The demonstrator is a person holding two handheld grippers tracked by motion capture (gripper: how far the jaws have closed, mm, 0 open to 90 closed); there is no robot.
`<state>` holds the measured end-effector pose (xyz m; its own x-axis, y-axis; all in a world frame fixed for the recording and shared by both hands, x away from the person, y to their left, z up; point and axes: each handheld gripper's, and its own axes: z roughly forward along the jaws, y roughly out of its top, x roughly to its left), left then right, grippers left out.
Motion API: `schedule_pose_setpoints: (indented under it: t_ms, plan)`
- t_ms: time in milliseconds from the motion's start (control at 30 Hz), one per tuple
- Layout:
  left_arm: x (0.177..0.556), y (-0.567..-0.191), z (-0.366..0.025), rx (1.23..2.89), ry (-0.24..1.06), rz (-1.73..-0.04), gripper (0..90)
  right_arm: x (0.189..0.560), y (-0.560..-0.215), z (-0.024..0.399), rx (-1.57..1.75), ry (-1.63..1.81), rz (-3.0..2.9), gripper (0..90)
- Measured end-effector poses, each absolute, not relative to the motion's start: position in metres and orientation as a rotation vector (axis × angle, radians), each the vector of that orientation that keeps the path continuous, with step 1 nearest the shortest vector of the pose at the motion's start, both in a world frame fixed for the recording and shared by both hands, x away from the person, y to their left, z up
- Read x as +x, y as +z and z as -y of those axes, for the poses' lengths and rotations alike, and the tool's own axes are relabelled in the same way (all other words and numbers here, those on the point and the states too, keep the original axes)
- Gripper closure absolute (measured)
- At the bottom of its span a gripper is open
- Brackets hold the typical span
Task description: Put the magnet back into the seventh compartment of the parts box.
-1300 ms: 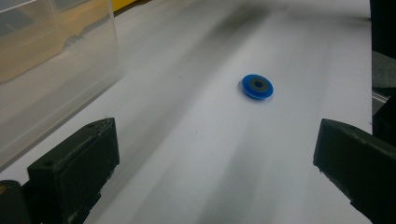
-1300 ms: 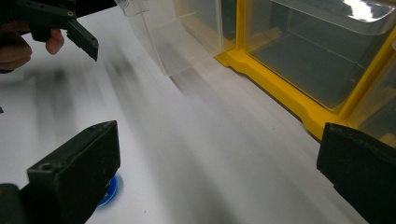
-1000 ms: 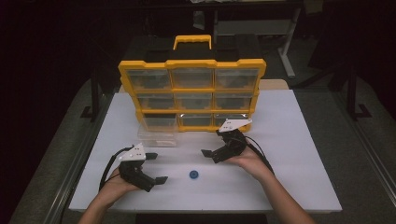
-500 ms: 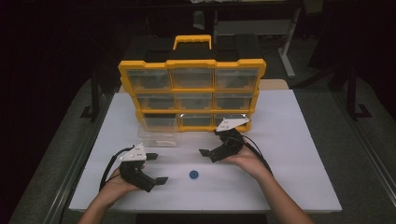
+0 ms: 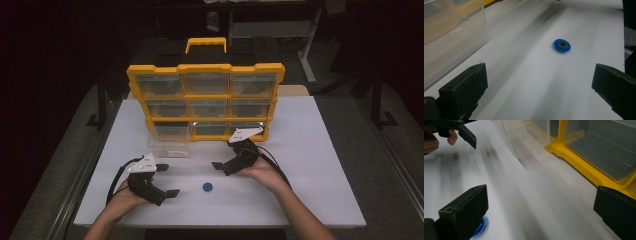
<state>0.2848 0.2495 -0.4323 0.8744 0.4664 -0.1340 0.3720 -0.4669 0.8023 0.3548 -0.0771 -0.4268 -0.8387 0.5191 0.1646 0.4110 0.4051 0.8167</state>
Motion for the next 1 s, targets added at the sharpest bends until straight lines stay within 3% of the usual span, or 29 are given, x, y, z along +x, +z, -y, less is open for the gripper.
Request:
schedule_pose_setpoints:
  t_ms: [1000]
  plan:
    - [0.287, -0.435, -0.251, 2.127, 0.164, -0.590, 0.0, 0.345, -0.432, 0.065, 0.775, 1.363, -2.630, 0.0]
